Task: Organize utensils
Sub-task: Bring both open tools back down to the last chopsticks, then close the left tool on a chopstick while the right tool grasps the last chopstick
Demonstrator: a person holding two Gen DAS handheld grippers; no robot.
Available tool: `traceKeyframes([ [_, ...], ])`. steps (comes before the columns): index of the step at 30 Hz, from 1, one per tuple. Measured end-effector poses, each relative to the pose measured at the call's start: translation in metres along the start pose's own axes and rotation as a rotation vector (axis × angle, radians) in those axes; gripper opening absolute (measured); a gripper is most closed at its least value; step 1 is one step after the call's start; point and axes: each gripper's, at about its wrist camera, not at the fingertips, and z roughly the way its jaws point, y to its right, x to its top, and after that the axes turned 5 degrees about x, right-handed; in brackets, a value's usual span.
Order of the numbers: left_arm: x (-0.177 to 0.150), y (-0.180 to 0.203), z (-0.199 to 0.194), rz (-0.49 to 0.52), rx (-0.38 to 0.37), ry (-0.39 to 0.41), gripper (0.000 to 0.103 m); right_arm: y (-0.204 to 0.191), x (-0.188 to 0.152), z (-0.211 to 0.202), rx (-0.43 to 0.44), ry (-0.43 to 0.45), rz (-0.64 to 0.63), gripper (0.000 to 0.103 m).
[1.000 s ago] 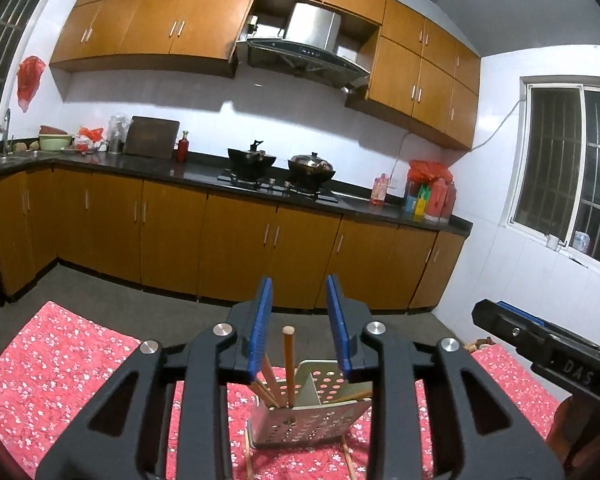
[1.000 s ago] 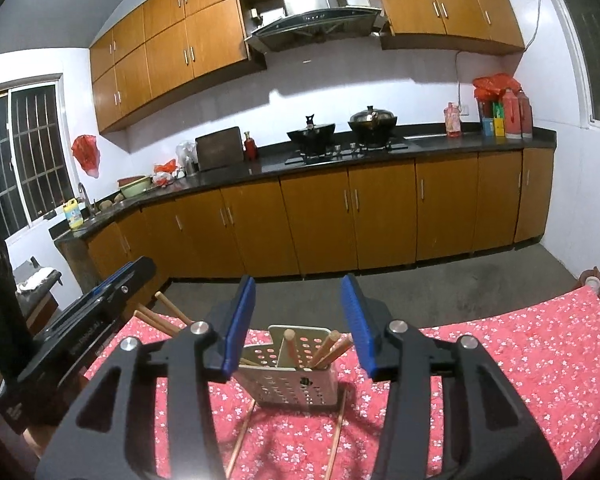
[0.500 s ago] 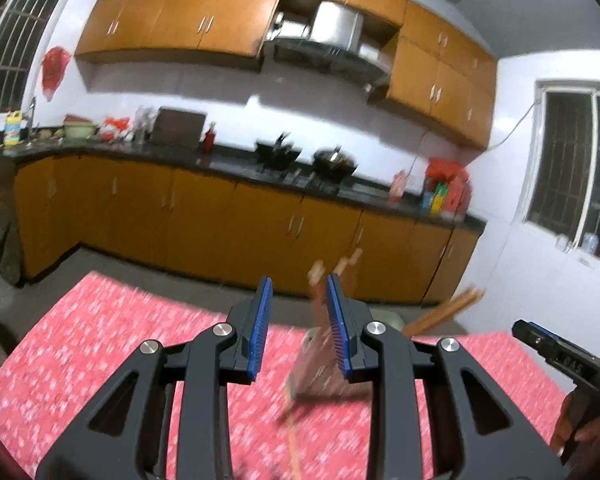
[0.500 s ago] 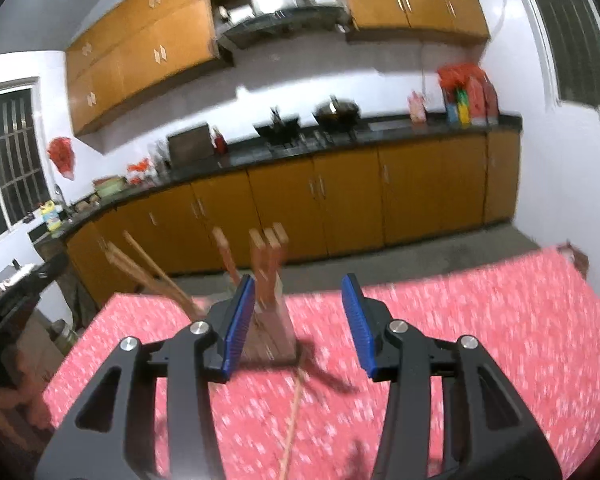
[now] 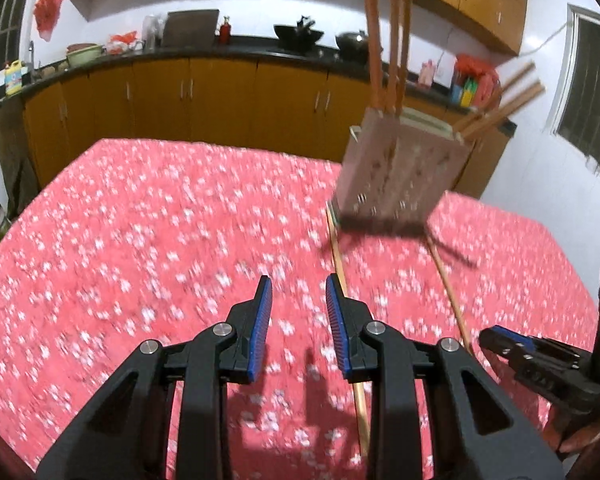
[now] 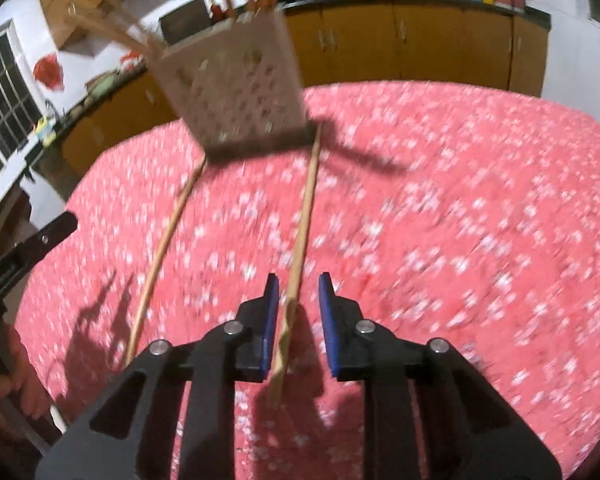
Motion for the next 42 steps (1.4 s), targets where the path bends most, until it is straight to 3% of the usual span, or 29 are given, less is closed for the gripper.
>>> traceKeyframes([
  [15,-0.031,0.030,0.020,0.067,-0.027,-0.090,0.029,-0.005,-0.004,0.010,-0.082,0.012,-0.039,0.009],
  [26,-0.040,0.043,0.039,0.125,0.021,-0.157,0.029,0.041,0.006,-0.001,-0.157,0.030,0.067,0.008],
  [29,-0.043,0.047,0.041,0.154,0.051,-0.157,0.013,0.045,0.006,-0.002,-0.160,0.030,0.068,0.008],
  [31,-0.041,0.044,0.043,0.154,0.056,-0.161,0.008,0.044,0.007,-0.001,-0.161,0.029,0.062,0.008],
  [42,-0.007,-0.003,0.071,0.079,0.101,-0.180,0.008,0.036,0.022,0.012,-0.153,0.040,0.013,0.008],
])
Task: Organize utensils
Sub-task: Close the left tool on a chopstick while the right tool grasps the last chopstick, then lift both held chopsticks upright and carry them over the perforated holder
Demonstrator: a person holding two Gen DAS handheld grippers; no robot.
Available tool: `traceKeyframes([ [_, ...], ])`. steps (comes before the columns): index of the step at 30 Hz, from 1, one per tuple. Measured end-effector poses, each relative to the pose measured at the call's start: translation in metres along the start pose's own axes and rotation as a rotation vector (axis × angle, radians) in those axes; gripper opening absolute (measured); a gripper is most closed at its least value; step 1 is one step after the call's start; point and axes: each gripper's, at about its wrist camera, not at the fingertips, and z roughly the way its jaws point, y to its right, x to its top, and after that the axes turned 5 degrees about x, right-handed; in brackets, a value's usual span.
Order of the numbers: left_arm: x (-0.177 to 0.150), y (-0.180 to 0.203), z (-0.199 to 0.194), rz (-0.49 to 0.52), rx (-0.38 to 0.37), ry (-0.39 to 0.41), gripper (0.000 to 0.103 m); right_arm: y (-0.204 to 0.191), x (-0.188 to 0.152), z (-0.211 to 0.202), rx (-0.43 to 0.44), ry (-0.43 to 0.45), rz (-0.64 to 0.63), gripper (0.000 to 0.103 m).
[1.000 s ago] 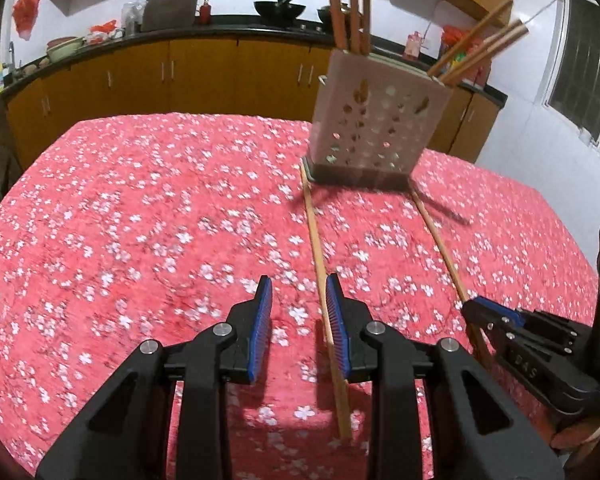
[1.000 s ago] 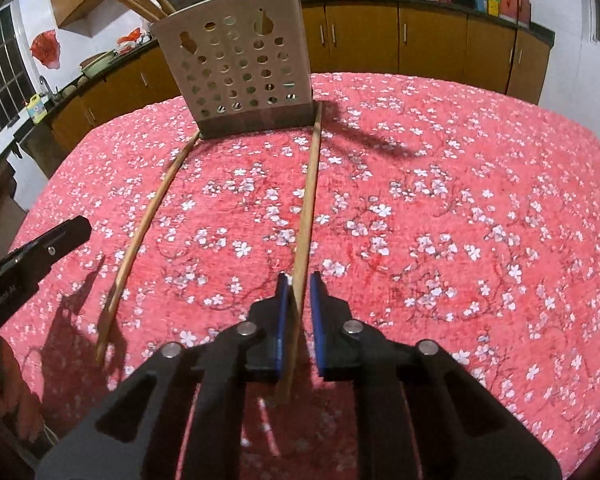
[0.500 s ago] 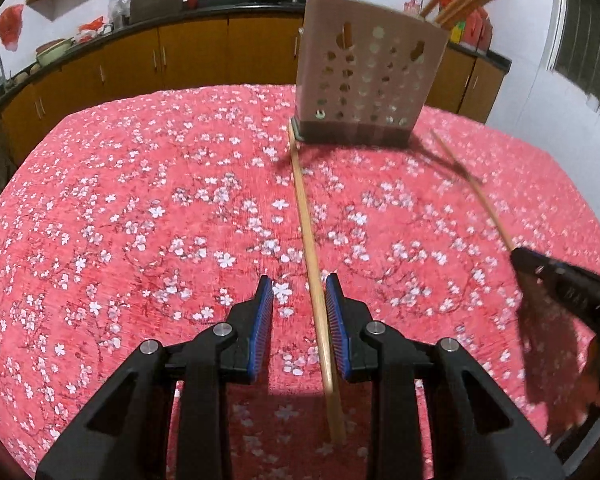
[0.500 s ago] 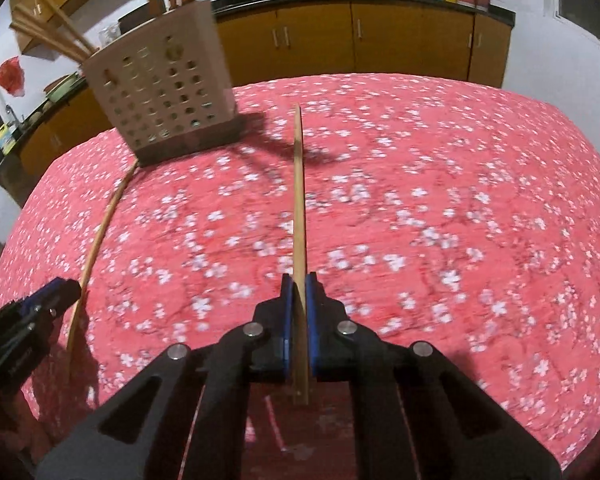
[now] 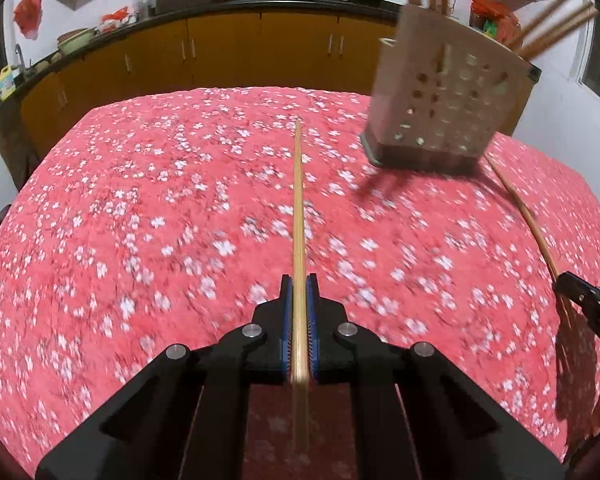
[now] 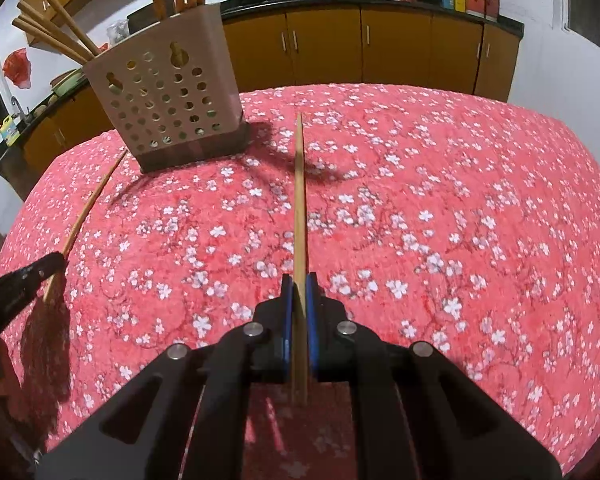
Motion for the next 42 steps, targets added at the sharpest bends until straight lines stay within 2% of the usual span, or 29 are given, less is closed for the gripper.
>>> traceKeyframes([
  [15,0.008,-0.010,0.012,-0.027,-0.027,0.006,0.008,-0.001,0.000,0.012,-0.009,0.015,-0.016,0.009],
  [42,0.007,-0.010,0.010,-0.027,-0.021,0.005,0.008,0.000,0.000,0.011,-0.007,0.014,-0.016,0.009],
])
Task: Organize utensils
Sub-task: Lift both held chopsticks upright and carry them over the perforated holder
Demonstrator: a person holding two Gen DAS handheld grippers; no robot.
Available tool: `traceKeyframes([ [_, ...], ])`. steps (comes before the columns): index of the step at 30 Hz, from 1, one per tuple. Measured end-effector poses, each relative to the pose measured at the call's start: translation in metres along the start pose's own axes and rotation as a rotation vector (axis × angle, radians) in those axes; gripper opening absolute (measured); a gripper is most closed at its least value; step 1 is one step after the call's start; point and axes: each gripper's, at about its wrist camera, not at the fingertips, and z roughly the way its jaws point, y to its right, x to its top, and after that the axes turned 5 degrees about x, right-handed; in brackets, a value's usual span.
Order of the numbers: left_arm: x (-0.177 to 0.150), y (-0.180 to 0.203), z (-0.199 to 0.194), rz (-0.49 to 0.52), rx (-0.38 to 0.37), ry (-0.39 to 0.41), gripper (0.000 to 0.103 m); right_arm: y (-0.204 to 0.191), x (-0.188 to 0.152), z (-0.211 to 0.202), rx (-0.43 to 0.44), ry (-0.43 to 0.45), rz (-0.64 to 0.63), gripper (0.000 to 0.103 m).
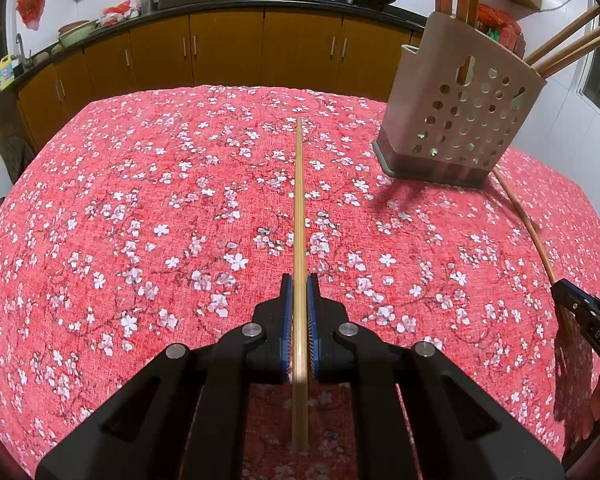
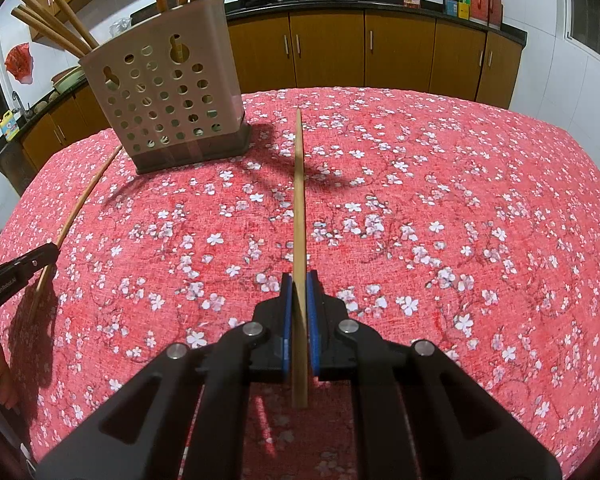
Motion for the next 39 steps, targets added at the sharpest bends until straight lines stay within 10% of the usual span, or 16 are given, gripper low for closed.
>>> traceKeyframes([
  [16,-0.010,0.002,-0.021,0.039,0.009,0.003,0.008,0.001,0.005,-0.020,0.024,0.060,0.015,0.008],
  [39,0.045,-0.017,-0.139,-0.043,-0.073,0.336,0.008,-0.003,0.046,-0.121,0.050,0.376,-0.008,0.008],
])
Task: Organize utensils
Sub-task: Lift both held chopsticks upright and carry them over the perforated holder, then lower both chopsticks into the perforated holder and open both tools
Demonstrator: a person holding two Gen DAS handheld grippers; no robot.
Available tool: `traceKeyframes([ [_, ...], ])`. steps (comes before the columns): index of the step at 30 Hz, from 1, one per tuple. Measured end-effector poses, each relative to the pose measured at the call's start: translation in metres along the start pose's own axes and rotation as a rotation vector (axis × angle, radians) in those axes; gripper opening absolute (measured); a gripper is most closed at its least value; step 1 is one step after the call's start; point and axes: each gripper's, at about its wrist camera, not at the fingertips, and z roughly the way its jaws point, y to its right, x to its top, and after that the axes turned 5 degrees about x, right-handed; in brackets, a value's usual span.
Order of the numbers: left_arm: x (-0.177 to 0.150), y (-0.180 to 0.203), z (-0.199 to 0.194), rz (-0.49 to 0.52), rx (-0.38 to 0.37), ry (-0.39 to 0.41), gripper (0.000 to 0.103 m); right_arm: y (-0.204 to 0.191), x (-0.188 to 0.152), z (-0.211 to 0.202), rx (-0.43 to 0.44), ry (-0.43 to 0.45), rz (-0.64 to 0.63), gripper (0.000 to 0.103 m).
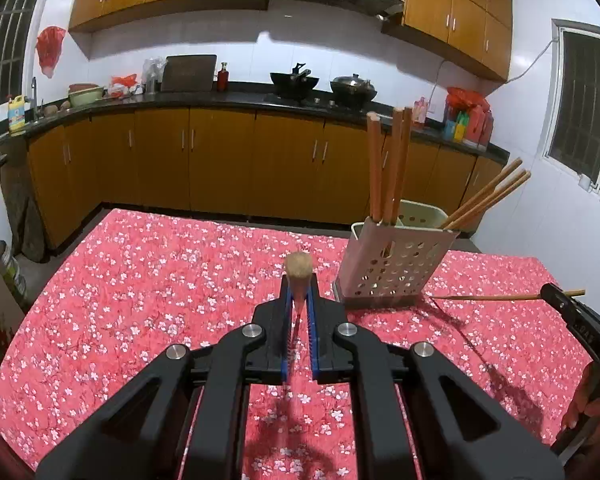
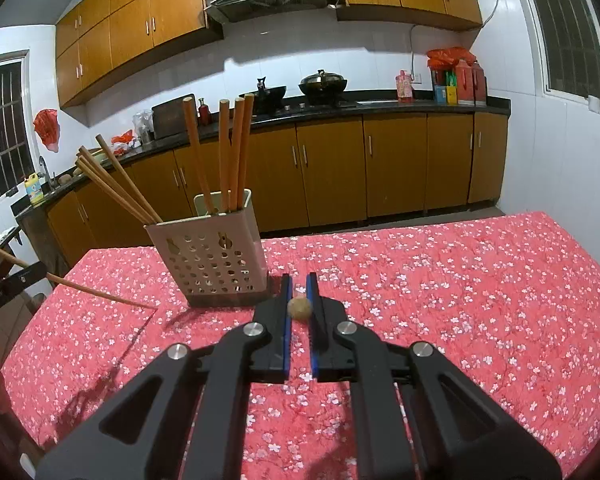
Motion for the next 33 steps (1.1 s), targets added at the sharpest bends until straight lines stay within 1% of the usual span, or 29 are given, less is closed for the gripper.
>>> traceKeyframes([
  [5,0.002,0.000,0.002,-0.003,-0.007,0.000,0.008,-0.002,0.002,0.001,0.007,0.004,-0.005,0.008],
  [8,0.009,0.002,-0.004,-0.001,-0.031,0.016,0.008,-0.007,0.018,-0.008,0.040,0.042,-0.004,0.008],
  [11,0.026,0.006,-0.015,0.005,-0.066,0.057,0.008,-0.015,0.043,-0.023,0.093,0.094,-0.002,0.008],
  [16,0.054,0.018,-0.034,0.008,-0.126,0.125,0.008,-0.030,0.076,-0.049,0.189,0.170,-0.005,0.008],
  [18,0.065,0.026,-0.039,0.011,-0.140,0.155,0.008,-0.038,0.090,-0.060,0.225,0.210,-0.014,0.008],
  [20,0.078,0.033,-0.044,0.013,-0.149,0.195,0.008,-0.047,0.102,-0.070,0.240,0.254,-0.033,0.008],
  [22,0.090,0.041,-0.049,0.014,-0.156,0.238,0.008,-0.058,0.117,-0.079,0.243,0.309,-0.058,0.008],
  [24,0.103,0.052,-0.052,0.016,-0.153,0.290,0.008,-0.065,0.129,-0.082,0.233,0.348,-0.080,0.008],
  [26,0.112,0.059,-0.051,0.013,-0.154,0.321,0.008,-0.071,0.139,-0.080,0.217,0.375,-0.098,0.008],
  [28,0.121,0.066,-0.048,0.005,-0.150,0.354,0.008,-0.075,0.147,-0.071,0.203,0.376,-0.110,0.008],
  [30,0.128,0.071,-0.040,-0.005,-0.138,0.376,0.008,-0.076,0.152,-0.057,0.186,0.359,-0.115,0.008],
  [33,0.130,0.076,-0.026,-0.016,-0.126,0.381,0.008,-0.075,0.152,-0.032,0.166,0.314,-0.113,0.008],
])
